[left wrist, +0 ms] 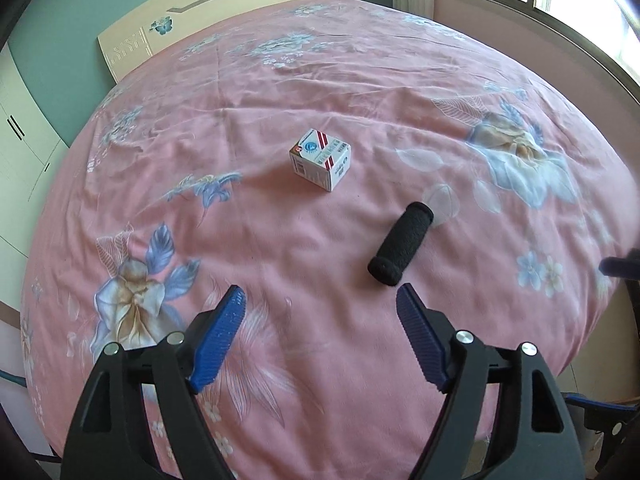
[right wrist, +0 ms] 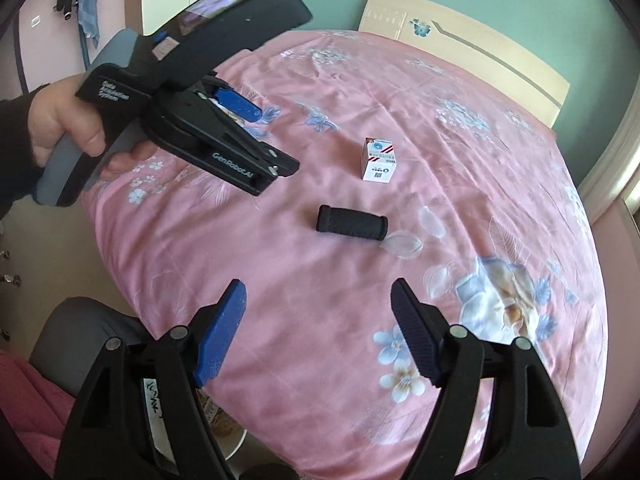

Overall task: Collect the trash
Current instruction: 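Move both tools back over the bed toward the medicine box and foam tube, then grasp the medicine box with the left tool while the right tool grasps the black foam tube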

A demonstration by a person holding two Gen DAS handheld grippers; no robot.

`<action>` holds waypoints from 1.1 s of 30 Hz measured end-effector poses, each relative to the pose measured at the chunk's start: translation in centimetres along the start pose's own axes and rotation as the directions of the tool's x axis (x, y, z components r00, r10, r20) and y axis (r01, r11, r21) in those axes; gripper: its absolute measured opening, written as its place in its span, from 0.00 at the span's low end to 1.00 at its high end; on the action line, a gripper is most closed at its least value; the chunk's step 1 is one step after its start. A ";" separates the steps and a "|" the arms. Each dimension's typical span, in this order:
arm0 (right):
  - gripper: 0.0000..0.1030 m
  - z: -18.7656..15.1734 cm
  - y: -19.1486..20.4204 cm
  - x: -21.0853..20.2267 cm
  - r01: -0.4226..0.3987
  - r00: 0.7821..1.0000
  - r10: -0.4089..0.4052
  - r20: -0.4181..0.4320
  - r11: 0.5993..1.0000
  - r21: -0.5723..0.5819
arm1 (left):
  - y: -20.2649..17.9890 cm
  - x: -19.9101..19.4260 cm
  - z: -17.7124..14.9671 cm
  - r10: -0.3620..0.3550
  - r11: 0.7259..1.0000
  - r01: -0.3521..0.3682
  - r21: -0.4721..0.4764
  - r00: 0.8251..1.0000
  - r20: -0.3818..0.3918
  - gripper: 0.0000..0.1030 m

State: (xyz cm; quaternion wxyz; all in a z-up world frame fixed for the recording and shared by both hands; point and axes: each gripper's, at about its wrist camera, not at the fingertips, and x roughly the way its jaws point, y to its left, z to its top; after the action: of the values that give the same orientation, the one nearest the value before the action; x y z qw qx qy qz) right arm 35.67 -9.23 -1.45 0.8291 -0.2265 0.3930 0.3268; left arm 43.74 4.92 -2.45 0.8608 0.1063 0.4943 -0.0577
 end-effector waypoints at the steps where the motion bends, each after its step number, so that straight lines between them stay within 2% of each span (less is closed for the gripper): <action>1: 0.72 0.6 -0.5 0.6 -0.008 1.000 0.008 -0.004 1.000 -0.021 | 0.2 0.8 0.7 0.003 1.000 -0.003 0.002 1.000 -0.005 0.78; 6: 0.72 2.6 -2.4 3.7 -0.049 0.998 0.045 -0.033 0.987 -0.153 | 1.1 5.1 4.1 -0.018 1.000 0.018 0.012 0.999 -0.027 0.78; 10: 0.72 3.6 -3.7 7.0 -0.087 0.995 0.069 -0.077 0.960 -0.267 | 1.3 8.4 6.4 -0.008 0.997 0.011 0.074 1.000 -0.030 0.78; 16: 0.72 4.5 -4.4 12.1 -0.150 0.986 0.101 -0.133 0.884 -0.442 | 1.4 12.4 8.8 -0.021 0.983 0.024 0.184 1.000 -0.015 0.81; 21: 0.72 5.3 -4.6 16.8 -0.191 0.978 0.113 -0.174 0.822 -0.537 | 1.0 15.3 10.0 -0.090 0.963 0.090 0.254 0.996 -0.012 0.81; 25: 0.72 5.3 -5.2 20.0 -0.254 0.962 0.150 -0.230 0.801 -0.542 | 0.9 17.5 10.7 -0.165 0.957 0.168 0.236 0.986 -0.032 0.79; 26: 0.72 5.4 -5.5 20.5 -0.282 0.954 0.178 -0.239 0.804 -0.524 | 1.0 18.0 10.8 -0.188 0.958 0.191 0.215 0.982 -0.036 0.66; 27: 0.64 5.6 -5.7 20.8 -0.314 0.945 0.216 -0.246 0.810 -0.496 | 1.0 18.4 11.0 -0.212 0.957 0.216 0.194 0.976 -0.037 0.61; 29: 0.57 5.9 -6.5 21.4 -0.396 0.914 0.308 -0.264 0.821 -0.412 | 1.2 18.7 11.2 -0.233 0.959 0.234 0.157 0.972 -0.025 0.60; 31: 0.53 5.7 -6.9 21.4 -0.413 0.908 0.342 -0.242 0.830 -0.376 | 1.2 18.8 11.1 -0.232 0.963 0.231 0.140 0.973 -0.015 0.60; 33: 0.49 5.3 -7.2 21.2 -0.406 0.912 0.351 -0.214 0.848 -0.340 | 1.2 18.6 11.0 -0.216 0.968 0.216 0.128 0.976 -0.012 0.59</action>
State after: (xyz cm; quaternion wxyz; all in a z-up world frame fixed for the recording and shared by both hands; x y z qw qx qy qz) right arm 53.61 -3.05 -14.38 0.6584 -0.3225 0.4184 0.5362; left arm 62.59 3.52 -13.00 0.8413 0.1069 0.4975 -0.1827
